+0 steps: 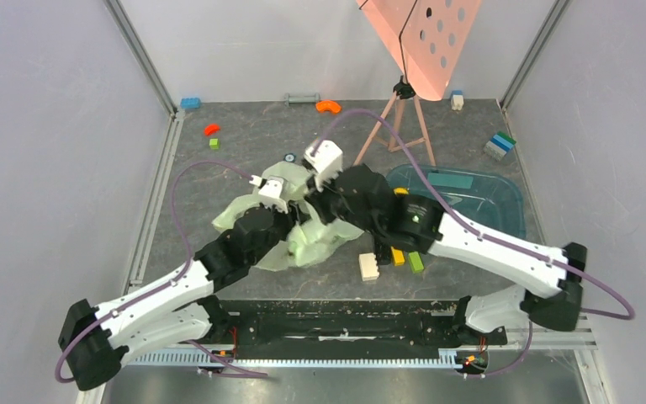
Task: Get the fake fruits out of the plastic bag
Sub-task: Adjust the plastic bag at the center of the board.
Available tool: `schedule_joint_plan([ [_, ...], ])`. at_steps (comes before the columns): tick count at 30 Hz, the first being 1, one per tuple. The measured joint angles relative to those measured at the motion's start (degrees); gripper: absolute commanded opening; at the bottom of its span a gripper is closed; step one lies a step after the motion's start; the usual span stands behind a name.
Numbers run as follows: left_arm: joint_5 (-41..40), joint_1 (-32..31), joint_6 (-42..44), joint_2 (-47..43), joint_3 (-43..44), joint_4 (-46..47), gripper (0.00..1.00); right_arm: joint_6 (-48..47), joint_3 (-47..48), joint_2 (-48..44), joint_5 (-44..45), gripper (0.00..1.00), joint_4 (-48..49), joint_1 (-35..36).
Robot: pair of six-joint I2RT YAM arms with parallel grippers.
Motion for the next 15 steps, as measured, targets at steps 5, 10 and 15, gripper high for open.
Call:
schedule_joint_plan([
  [5, -3.4, 0.0, -0.1, -6.3, 0.0, -4.0, 0.55, -4.2, 15.7, 9.4, -2.7, 0.00, -0.9, 0.0],
  [10, -5.4, 0.0, -0.1, -7.6, 0.0, -6.5, 0.55, -5.9, 18.2, 8.7, -2.9, 0.00, -1.2, 0.0],
  [15, -6.3, 0.0, -0.1, -6.6, -0.1, -7.9, 0.54, -5.4, 9.0, 2.8, -3.3, 0.00, 0.3, 0.0],
])
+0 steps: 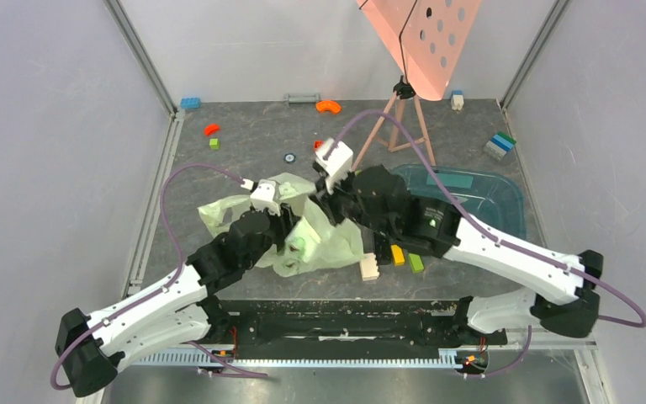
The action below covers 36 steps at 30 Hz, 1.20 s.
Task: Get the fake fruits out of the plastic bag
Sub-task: Adjust the plastic bag at the center of the board, then take out the fake fruit from the plastic bag.
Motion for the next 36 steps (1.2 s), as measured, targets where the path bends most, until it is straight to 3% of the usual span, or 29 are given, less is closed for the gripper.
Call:
schedule_joint_plan([
  [4, -0.1, 0.0, 0.0, 1.2, 0.0, -1.9, 0.53, 2.2, -16.5, -9.0, -3.0, 0.00, 2.8, 0.0],
  [7, -0.2, 0.0, 0.0, 1.9, -0.2, -3.4, 0.53, 4.7, -31.5, -16.5, -10.1, 0.00, 5.6, 0.0],
  [15, 0.6, 0.0, -0.4, 1.6, -1.1, -6.4, 0.46, 15.2, -54.6, -24.0, -18.6, 0.00, 12.9, 3.5],
  [22, 3.1, 0.0, -5.7, 1.4, -3.3, -10.1, 0.35, 21.3, -58.2, -24.0, -17.0, 0.00, 18.1, 9.6],
  [26, 3.5, -0.7, -11.4, 1.2, -6.1, -12.5, 0.34, 22.3, -58.2, -21.6, -15.0, 0.00, 21.2, 12.9],
  [34, 3.2, -3.6, -21.6, -7.1, -14.9, -16.4, 0.50, 22.8, -58.2, -15.8, -7.1, 0.00, 22.5, 16.8],
  [36, 3.1, -3.7, -22.1, -8.7, -15.1, -16.8, 0.58, 22.7, -58.2, -15.4, -5.9, 0.00, 22.7, 17.0],
])
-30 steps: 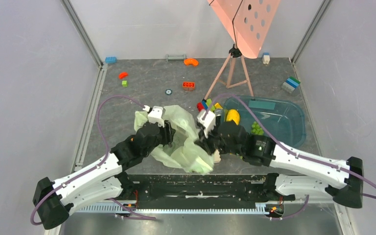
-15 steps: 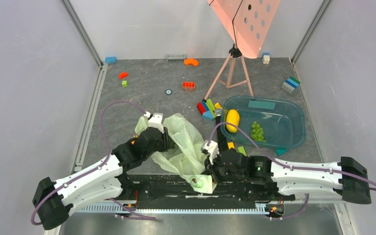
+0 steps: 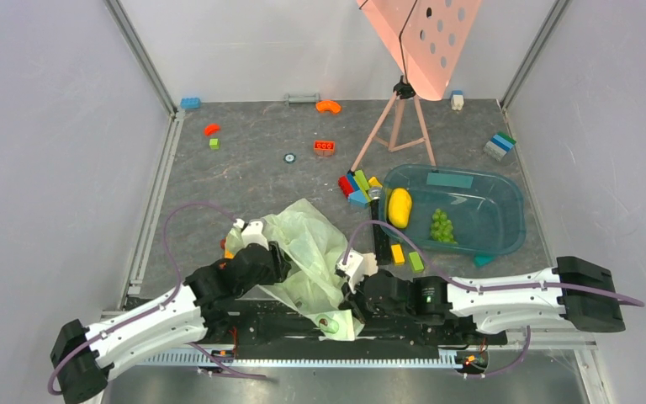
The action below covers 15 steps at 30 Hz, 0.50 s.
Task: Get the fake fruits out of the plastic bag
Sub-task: Take out the fake fruit from the plastic bag.
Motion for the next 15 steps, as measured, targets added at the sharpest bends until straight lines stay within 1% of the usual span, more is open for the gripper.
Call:
schedule_joint_plan([
  [4, -1.1, -0.1, 0.2, -2.7, 0.3, 0.2, 0.77, 0.0, 0.0, 0.3, 1.4, 0.00, 0.1, 0.3],
  [7, -3.0, -0.1, 1.0, -2.0, 2.3, -0.1, 0.84, 0.0, 0.0, 0.3, 2.1, 0.00, 0.1, 0.3],
  [9, -4.6, -0.1, 1.8, 0.3, 4.9, -0.1, 0.89, 0.0, 0.0, 0.3, 2.4, 0.00, 0.1, 0.3],
  [12, -6.8, -0.1, 2.5, 4.8, 8.4, 0.1, 0.91, 0.0, 0.0, 0.3, 2.9, 0.00, 0.1, 0.3],
  [15, -8.0, -0.1, 3.7, 9.2, 10.5, 1.0, 0.88, 0.0, 0.0, 0.3, 3.3, 0.00, 0.1, 0.3],
])
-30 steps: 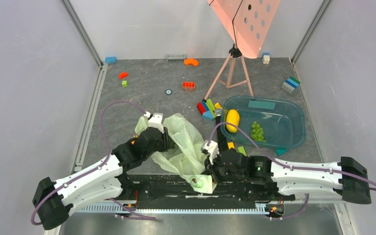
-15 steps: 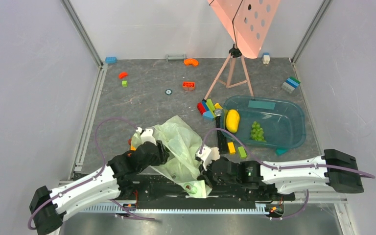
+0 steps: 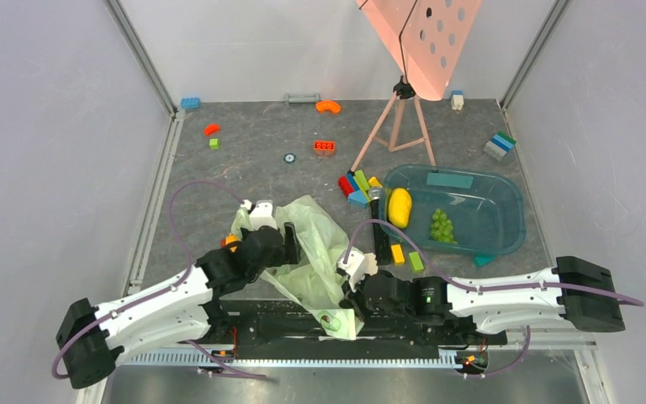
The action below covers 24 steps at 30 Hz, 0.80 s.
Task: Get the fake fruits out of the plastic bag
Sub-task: Take out the fake fruit from the plastic bag.
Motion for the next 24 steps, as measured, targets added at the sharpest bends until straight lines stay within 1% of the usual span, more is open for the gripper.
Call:
schedule_joint_plan([
  [3, 0.7, 0.0, 1.6, 2.6, 0.6, 2.1, 0.82, 0.0, 0.0, 0.0, 0.2, 0.00, 0.0, 0.0],
  [6, 2.6, 0.0, 3.7, 2.8, 0.6, 5.0, 0.76, 0.0, 0.0, 0.2, 0.4, 0.00, 0.0, 0.0],
  [11, 6.9, 0.0, 6.4, -0.1, 0.6, 9.7, 0.74, 0.0, 0.0, 1.1, 0.4, 0.00, 0.0, 0.0],
  [14, 8.7, 0.0, 7.7, -2.5, 0.6, 11.1, 0.66, 0.0, 0.1, 1.2, 0.4, 0.00, 0.0, 0.0],
  [16, 9.6, 0.0, 8.2, -2.6, 0.6, 11.8, 0.59, 0.0, 0.2, 1.5, 0.4, 0.00, 0.0, 0.0],
  [17, 9.8, 0.0, 8.4, -2.3, 0.6, 12.3, 0.57, 0.0, 0.2, 1.6, 0.3, 0.00, 0.0, 0.0],
  [19, 10.5, 0.0, 8.9, -0.5, 0.5, 13.7, 0.54, 0.0, 0.3, 1.8, 0.3, 0.00, 0.0, 0.0],
  [22, 11.1, 0.0, 9.4, 3.4, 0.3, 16.8, 0.48, 0.0, 0.3, 1.8, 0.3, 0.00, 0.0, 0.0],
  [24, 11.0, 0.0, 10.1, 7.0, 0.3, 18.5, 0.46, 0.0, 0.3, 1.8, 0.3, 0.00, 0.0, 0.0],
])
